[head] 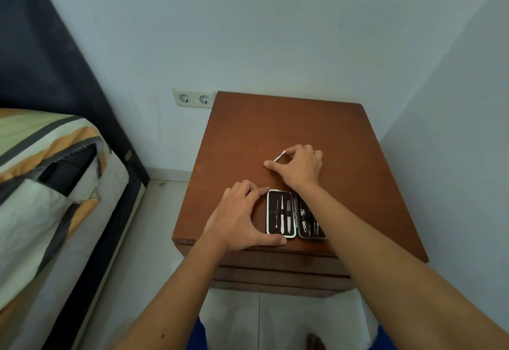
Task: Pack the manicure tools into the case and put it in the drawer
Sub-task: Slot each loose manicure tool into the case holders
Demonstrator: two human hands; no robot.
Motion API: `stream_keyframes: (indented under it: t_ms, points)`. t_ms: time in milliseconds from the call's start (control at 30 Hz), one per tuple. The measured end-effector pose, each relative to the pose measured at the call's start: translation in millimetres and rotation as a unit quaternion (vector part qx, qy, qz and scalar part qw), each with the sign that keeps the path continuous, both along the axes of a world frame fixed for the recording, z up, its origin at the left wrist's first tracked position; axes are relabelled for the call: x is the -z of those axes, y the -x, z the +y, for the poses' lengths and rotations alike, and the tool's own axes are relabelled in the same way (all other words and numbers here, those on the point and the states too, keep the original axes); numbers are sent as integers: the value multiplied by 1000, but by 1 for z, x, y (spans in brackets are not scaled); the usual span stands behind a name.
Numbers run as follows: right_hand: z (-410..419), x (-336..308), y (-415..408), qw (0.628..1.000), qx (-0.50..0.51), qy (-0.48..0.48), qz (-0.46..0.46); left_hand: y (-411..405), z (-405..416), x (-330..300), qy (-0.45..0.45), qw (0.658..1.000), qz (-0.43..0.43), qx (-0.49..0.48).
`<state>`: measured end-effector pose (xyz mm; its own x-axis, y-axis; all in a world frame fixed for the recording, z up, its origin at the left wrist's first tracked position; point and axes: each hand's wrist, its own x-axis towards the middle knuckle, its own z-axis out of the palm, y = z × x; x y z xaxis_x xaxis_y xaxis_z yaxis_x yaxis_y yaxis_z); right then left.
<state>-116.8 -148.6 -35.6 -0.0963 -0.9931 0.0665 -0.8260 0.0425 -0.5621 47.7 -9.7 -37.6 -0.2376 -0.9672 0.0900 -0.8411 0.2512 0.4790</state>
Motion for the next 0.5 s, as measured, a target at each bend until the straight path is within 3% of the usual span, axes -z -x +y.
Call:
stream_keyframes:
  t_ms: [167, 267, 500]
  points:
    - [0, -4, -2, 996, -67, 27, -48, 1, -1, -2, -1, 1000, -1, 3]
    - [-5, -9, -2, 996, -83, 0, -27, 1, -1, -3, 2, 1000, -3, 1]
    - [-9, -7, -3, 998, -47, -25, -39, 1, 0, -2, 3, 1000, -4, 0]
